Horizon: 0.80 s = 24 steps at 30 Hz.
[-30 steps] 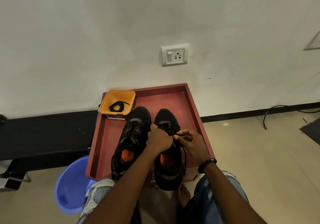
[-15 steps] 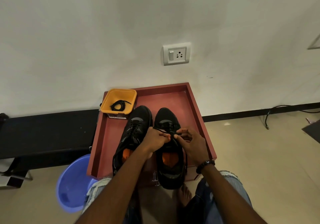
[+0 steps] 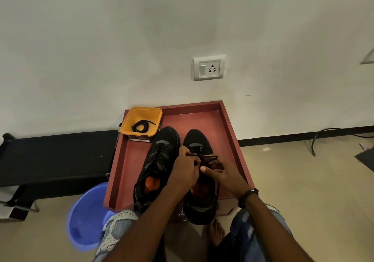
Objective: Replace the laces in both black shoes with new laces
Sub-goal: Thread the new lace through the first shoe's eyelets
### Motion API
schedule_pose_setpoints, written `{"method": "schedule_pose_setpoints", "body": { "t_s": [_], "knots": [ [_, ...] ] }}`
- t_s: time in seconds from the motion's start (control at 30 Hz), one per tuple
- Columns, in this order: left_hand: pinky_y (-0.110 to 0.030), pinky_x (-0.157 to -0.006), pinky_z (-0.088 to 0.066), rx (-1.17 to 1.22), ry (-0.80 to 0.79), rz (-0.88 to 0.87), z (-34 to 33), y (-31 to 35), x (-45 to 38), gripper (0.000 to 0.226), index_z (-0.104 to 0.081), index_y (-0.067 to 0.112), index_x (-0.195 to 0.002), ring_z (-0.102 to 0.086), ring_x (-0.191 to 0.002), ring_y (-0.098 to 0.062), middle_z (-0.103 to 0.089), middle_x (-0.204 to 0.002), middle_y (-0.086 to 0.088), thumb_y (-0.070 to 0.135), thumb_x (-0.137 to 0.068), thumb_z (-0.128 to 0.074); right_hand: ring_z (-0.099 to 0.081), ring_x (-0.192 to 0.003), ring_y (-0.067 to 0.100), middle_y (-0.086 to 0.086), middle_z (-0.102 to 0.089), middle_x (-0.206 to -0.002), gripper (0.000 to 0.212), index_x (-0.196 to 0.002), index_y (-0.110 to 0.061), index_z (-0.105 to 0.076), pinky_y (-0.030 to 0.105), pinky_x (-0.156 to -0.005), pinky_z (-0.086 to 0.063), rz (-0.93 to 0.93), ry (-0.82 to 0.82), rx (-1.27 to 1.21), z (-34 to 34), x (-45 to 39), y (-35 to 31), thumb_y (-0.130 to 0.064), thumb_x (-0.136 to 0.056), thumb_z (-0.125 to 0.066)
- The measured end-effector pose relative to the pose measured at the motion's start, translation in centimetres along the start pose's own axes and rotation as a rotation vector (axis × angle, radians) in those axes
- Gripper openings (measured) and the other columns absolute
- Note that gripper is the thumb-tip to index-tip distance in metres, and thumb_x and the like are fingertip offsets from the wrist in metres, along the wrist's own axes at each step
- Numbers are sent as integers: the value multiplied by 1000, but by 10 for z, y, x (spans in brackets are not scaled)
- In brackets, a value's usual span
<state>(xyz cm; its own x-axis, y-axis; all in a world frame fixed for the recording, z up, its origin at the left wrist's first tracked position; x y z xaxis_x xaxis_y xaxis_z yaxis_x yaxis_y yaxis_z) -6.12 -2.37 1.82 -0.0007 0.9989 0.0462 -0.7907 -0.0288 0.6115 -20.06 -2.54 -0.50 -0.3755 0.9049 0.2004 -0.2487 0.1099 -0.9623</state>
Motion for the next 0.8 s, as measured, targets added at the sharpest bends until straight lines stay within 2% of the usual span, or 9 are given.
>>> {"method": "schedule_pose_setpoints", "body": {
  "t_s": [0.1, 0.23, 0.3, 0.37, 0.47, 0.57, 0.67, 0.8],
  "knots": [
    [-25, -89, -51, -28, 30, -17, 8, 5, 6, 19, -66, 5, -107, -54, -94, -11, -29, -127, 3, 19, -99, -55, -59, -104, 1, -14, -60, -113, 48, -126, -27, -50, 9, -79, -47, 5, 91, 93, 5, -1, 0, -31, -85, -75],
    [-28, -84, -52, -30, 72, -71, 20, 17, 25, 11, -59, 10, -99, -54, -90, -12, -27, -131, 2, 17, -99, -51, -60, -94, -1, -9, -63, -104, 48, -121, -25, -45, 14, -82, -52, -1, 244, 67, 8, 5, -6, -23, -84, -76],
    [-28, -88, -50, -27, 91, -97, 23, 18, 38, 8, -57, 13, -96, -52, -97, -11, -24, -133, 1, 18, -99, -51, -59, -90, -2, -9, -61, -100, 48, -118, -25, -43, 10, -70, -49, -18, 281, 38, 7, 9, -9, -22, -84, -77],
    [-24, -93, -47, 9, 146, -104, 27, 13, 49, 7, -60, 15, -96, -49, -106, -9, -22, -136, 2, 19, -98, -54, -60, -92, 0, -13, -58, -99, 45, -113, -28, -43, 10, -67, -47, -27, 310, 45, 6, 12, -13, -23, -84, -77],
    [-16, -94, -45, 78, 166, -32, 30, -2, 56, 4, -63, 17, -97, -49, -104, -4, -28, -129, 3, 19, -96, -60, -52, -94, -3, -15, -49, -104, 34, -106, -32, -46, 10, -71, -41, 105, 392, 373, 4, 21, -28, -26, -86, -74],
    [-8, -81, -46, 176, 141, 41, 29, -11, 56, 5, -61, 21, -92, -51, -92, -1, -37, -116, 3, 18, -96, -62, -47, -90, -2, -18, -43, -105, 22, -113, -35, -53, 9, -72, -37, 260, 265, 631, -22, 32, -48, -32, -93, -63],
    [-7, -75, -43, 238, 108, 83, 25, -12, 55, 5, -61, 22, -93, -54, -94, -4, -45, -111, 2, 19, -97, -60, -54, -87, -3, -24, -51, -98, 28, -123, -38, -51, 7, -73, -40, 249, 145, 542, -37, 35, -43, -30, -97, -58],
    [-20, -83, -52, 278, 98, 125, 17, -15, 52, 4, -65, 24, -92, -59, -95, -8, -58, -108, -2, 26, -95, -62, -52, -103, -14, -28, -61, -107, 20, -114, -37, -65, 15, -90, -44, 139, 178, 245, -34, 36, -22, -28, -101, -52]
  ]
}}
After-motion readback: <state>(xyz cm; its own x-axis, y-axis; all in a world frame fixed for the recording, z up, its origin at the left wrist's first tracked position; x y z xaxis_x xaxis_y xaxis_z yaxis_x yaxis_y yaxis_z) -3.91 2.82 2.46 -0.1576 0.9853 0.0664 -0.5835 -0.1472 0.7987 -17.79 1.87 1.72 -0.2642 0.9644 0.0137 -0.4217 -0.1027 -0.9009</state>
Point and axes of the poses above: each hand's wrist, its own x-axis away from the middle knuckle, its own z-axis out of the back of the hand, y = z × x, the point moved 7 cm from there along -x, towards the middle knuckle
